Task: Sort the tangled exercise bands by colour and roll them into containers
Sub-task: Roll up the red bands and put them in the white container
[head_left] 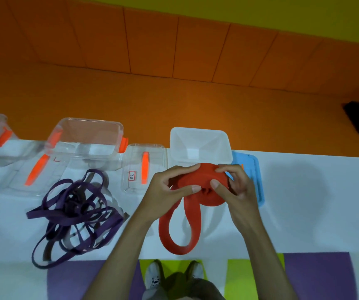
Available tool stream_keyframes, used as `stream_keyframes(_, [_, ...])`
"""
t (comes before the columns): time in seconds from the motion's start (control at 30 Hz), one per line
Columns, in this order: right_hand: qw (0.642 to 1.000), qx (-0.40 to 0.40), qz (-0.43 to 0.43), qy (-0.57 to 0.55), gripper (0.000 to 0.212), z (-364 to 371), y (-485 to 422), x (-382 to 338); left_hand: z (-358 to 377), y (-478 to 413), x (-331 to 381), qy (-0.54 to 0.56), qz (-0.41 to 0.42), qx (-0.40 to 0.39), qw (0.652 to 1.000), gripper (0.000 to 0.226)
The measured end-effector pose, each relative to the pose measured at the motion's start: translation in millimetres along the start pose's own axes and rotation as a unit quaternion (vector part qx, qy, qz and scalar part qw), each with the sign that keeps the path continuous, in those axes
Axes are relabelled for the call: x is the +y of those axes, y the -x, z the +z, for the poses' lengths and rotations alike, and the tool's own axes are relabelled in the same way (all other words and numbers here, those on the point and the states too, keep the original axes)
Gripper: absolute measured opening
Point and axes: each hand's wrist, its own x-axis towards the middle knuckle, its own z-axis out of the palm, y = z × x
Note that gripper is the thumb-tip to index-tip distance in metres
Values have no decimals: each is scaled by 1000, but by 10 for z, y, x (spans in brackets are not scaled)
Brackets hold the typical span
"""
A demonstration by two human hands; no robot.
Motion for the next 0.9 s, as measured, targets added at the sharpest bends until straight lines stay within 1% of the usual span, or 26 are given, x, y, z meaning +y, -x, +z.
stream_keyframes(0.03, [1000,-17,3,12,23,-28,-6,-9,12,7,0,-3,-4,0,1000,48])
stream_keyframes(0.1, [999,-23,-3,43,30,-85,-41,-24,78,22,2,-23,-3,0,1000,46])
stream_keyframes(0.17, [998,1,-8,59,32,-132,-73,-41,189,13,-3,-23,-3,-6,1000,40])
stream_keyframes(0.27, [999,23,-12,38,28,-167,-103,-48,291,-81,17,-16,1,-7,1000,35])
stream_keyframes(0.37, [999,-7,-7,51,29,-224,-195,-35,319,-208,47,-48,10,-3,999,33])
stream_keyframes(0.43, [998,-3,-5,57,29,-262,-288,-22,345,-262,48,-62,6,-4,998,34])
stream_keyframes(0.5, [998,17,-10,54,27,-303,-378,-8,343,-314,1,-75,9,0,997,36])
stream_keyframes(0.57, [998,33,-13,51,22,-351,-457,-10,289,-345,-104,-96,9,16,995,42])
stream_keyframes(0.67, [998,44,-20,36,19,-467,-565,-26,176,-335,-357,-91,-46,76,992,61])
stream_keyframes(0.73, [998,45,-26,31,20,-533,-627,-38,131,-311,-599,-78,-96,101,987,68])
stream_keyframes(0.8, [998,49,-38,22,20,-570,-674,-68,116,-293,-853,-47,-136,114,983,68])
stream_keyframes(0.9, [997,61,-55,7,21,-616,-726,-119,156,-278,-1179,-21,-182,108,977,64])
